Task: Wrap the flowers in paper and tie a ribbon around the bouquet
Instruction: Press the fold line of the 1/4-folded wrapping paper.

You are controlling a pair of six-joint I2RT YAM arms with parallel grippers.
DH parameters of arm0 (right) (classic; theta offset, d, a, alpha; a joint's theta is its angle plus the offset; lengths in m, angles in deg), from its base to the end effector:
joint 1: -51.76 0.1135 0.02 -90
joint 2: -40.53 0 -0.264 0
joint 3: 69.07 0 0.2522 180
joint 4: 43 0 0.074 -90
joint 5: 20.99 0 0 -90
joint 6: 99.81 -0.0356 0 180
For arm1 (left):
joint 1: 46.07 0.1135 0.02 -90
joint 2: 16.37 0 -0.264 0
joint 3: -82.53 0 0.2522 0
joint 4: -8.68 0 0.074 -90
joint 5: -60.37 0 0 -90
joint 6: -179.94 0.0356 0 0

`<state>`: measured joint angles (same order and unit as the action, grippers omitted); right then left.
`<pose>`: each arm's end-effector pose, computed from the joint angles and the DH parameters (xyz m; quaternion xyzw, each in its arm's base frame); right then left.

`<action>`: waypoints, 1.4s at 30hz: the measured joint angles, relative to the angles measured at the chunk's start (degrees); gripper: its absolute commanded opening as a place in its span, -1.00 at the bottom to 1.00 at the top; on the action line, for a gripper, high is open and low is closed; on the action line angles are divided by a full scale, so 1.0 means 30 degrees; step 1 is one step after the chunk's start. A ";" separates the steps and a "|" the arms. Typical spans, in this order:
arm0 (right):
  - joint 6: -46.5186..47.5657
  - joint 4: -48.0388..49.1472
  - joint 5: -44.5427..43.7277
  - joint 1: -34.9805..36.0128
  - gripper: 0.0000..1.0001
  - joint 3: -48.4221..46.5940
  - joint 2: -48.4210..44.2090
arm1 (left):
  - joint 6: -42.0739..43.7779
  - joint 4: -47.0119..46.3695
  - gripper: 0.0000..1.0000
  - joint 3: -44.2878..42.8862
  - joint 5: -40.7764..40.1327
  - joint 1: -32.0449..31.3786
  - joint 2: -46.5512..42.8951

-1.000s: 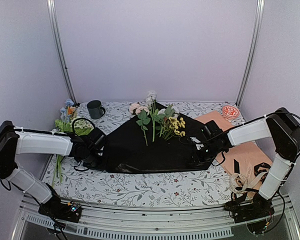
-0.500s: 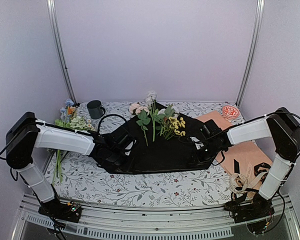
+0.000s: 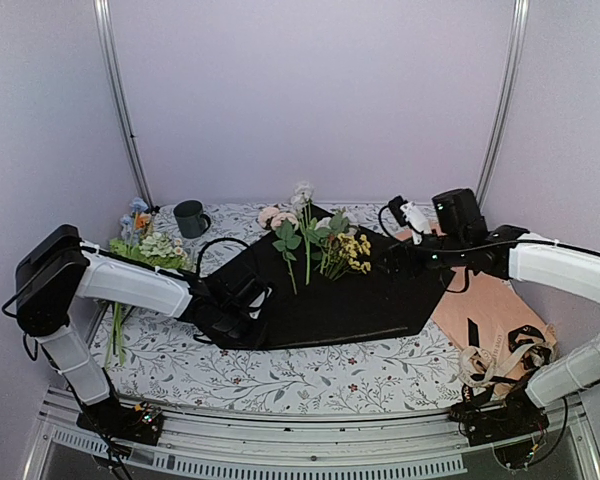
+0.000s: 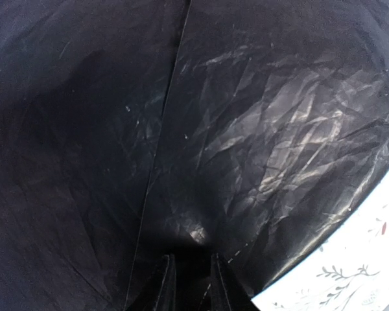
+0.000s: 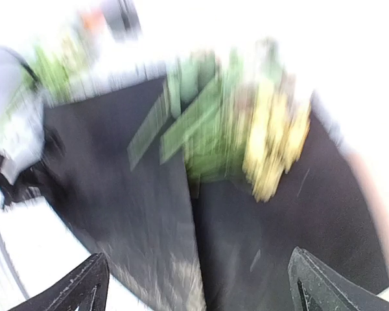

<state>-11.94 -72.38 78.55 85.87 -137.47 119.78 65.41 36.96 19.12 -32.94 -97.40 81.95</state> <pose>0.2465 0.1741 0.2549 -0.2827 0.8594 0.2021 0.3751 0.1981 -0.2442 0.1326 0.2188 0.9474 -0.1203 0.2001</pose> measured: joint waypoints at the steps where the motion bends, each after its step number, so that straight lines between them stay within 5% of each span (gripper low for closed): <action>1: 0.0721 0.0998 -0.0306 0.0007 0.98 0.0095 -0.1297 | -0.0015 -0.0058 -0.60 0.0036 0.0015 0.0000 -0.0015; 5: 0.2339 0.8364 -0.1093 -0.0015 0.91 0.3264 -0.6564 | -0.0044 -0.0168 -0.60 0.0087 0.0073 0.0000 -0.0029; 7: 0.2331 1.2378 -0.0576 -0.0255 0.38 0.5683 -0.8531 | -0.0044 -0.0182 -0.60 0.0095 0.0109 0.0000 -0.0029; 10: 0.1494 1.3049 0.1588 -0.0568 -0.68 0.5435 -0.7439 | -0.0044 -0.0197 -0.60 0.0109 0.0131 0.0000 -0.0029; 12: 0.0466 1.1715 0.3089 -0.0590 -0.99 0.3810 -0.5115 | -0.0051 -0.0248 -0.59 0.0138 0.0138 0.0000 -0.0029; 25: -0.3395 0.2171 0.8954 0.4095 -1.00 -0.2229 0.7934 | -0.0182 -0.1239 -0.59 0.0794 0.0233 -0.0015 -0.0306; 33: -0.3147 -0.0138 1.0542 0.4269 -1.00 -0.5603 1.1927 | 0.0852 -0.1887 -0.58 0.0918 0.0510 -0.0015 -0.0175; 42: -0.3504 -0.0692 1.0724 0.4189 -0.99 -0.5581 1.3529 | 0.2047 -0.2368 -0.60 0.0583 0.0612 -0.0015 0.0379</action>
<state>-22.45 -74.46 110.72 98.44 -154.21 160.36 71.55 29.86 20.86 -31.10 -97.44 83.09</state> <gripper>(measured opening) 0.004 0.202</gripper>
